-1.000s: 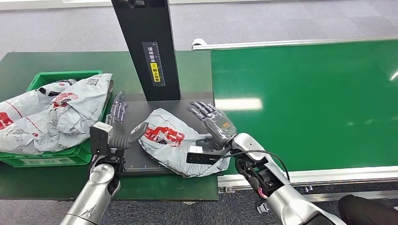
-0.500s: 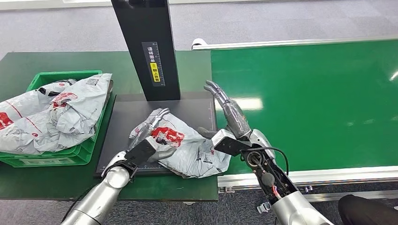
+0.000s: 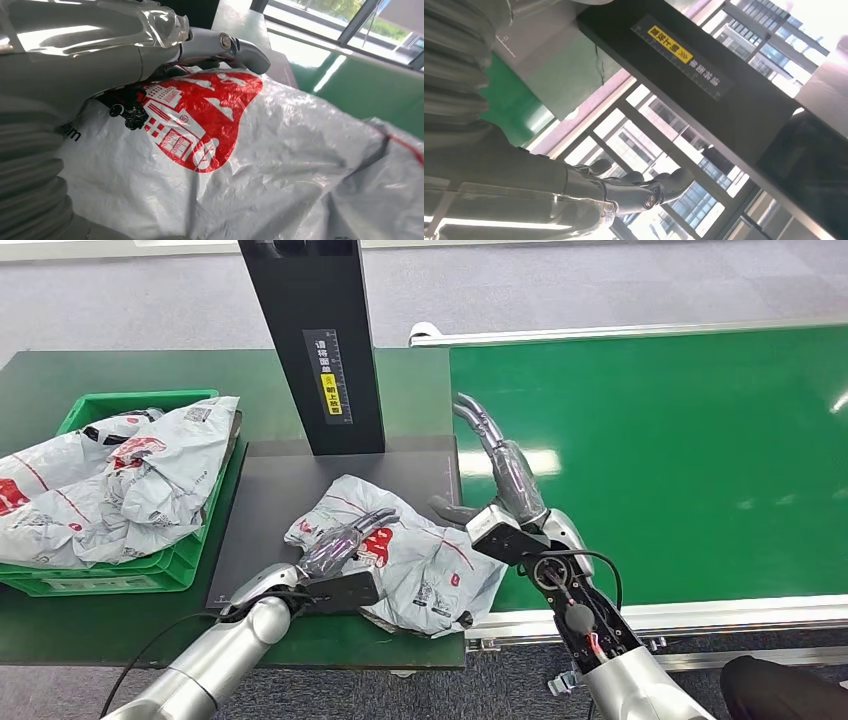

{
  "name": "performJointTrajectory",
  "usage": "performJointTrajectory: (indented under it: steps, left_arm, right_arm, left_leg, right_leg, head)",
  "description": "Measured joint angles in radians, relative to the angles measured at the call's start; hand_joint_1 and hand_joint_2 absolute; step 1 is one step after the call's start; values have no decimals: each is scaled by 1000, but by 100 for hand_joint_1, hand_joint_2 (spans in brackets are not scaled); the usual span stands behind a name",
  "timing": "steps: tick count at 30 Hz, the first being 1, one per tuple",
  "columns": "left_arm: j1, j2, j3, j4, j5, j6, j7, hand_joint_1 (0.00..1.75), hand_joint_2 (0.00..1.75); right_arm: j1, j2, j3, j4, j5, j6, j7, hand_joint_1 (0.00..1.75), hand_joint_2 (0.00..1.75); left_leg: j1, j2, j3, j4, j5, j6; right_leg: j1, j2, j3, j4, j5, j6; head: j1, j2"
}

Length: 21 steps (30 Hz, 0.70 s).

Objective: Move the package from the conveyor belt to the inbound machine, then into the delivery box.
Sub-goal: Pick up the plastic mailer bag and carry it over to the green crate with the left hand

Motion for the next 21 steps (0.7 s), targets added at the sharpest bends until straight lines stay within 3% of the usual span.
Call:
performJointTrajectory:
  steps: [2,3,7,21]
  left_arm:
    - [-10,-1,-4,17,-20,-1,1,3,175]
    - [-15,-2,-6,24,-28,-4,1,12,175]
    - [-31,-5,-13,48,-46,-24,-3,139,175]
    - [-60,-10,-13,66,-52,-31,-19,133,175]
  right_arm:
    - [1,-3,-1,-5,-3,-4,4,0,175]
    - [2,-5,-1,-8,-4,-4,6,0,175]
    - [7,-11,-3,-18,-3,-5,17,0,175]
    - [41,-32,-10,-53,12,-6,31,0,175]
  left_leg:
    - [0,0,0,0,0,0]
    - [0,0,0,0,0,0]
    - [0,0,1,0,0,0]
    - [0,0,1,0,0,0]
  right_leg:
    - [0,0,0,0,0,0]
    - [0,0,0,0,0,0]
    - [0,0,1,0,0,0]
    - [0,0,2,0,0,0]
  head:
    - [0,0]
    - [0,0]
    - [0,0]
    - [0,0]
